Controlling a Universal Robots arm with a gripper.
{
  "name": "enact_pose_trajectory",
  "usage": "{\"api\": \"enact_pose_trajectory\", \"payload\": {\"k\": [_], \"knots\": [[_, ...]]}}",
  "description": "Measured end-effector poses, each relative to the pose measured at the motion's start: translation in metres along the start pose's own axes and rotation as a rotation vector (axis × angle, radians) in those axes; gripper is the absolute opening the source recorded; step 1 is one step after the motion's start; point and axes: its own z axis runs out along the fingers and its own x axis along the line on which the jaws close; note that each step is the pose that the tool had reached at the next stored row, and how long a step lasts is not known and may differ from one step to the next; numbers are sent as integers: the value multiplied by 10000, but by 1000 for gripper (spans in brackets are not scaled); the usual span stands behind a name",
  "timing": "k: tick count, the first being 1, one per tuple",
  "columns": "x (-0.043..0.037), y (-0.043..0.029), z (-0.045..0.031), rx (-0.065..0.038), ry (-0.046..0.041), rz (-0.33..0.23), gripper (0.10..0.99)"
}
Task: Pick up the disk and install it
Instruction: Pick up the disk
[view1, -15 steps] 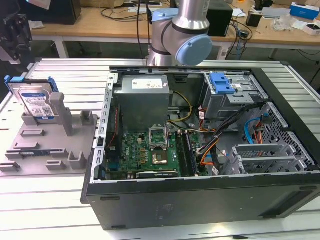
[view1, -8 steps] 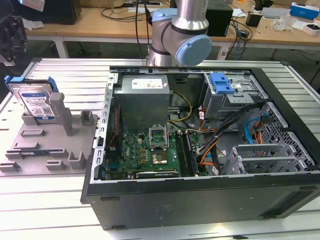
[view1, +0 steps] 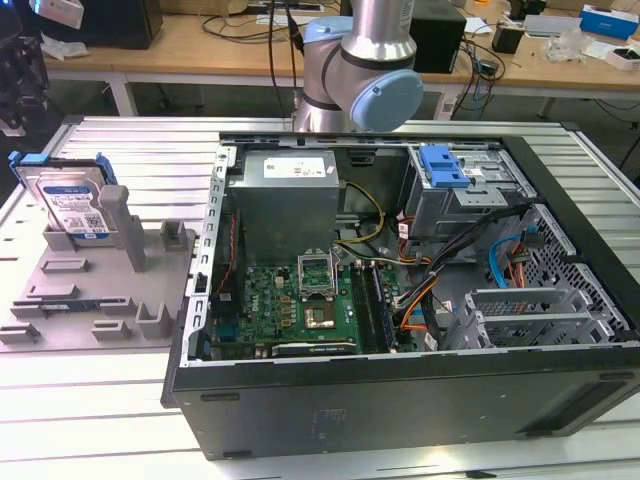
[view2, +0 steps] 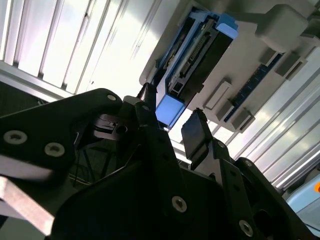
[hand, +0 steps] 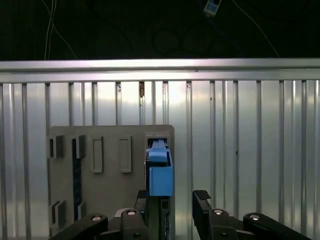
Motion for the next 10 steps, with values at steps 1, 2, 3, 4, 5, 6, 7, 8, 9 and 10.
{"api": "enact_pose_trajectory", "payload": {"k": [1, 2, 3, 4, 5, 6, 7, 8, 9, 10], "knots": [[2, 1, 7, -1, 0, 1, 482], [7, 1, 16, -3, 1, 0, 482], [9, 1, 23, -4, 0, -1, 482], [11, 2, 30, -6, 0, 0, 482], [14, 4, 39, -10, 0, 0, 482], [16, 6, 45, -11, 0, -1, 482], [18, 8, 57, -12, 0, 0, 482], [20, 12, 74, -15, 0, -1, 482], [21, 14, 84, -17, 0, -1, 482], [23, 17, 89, -20, 1, -1, 482]]}}
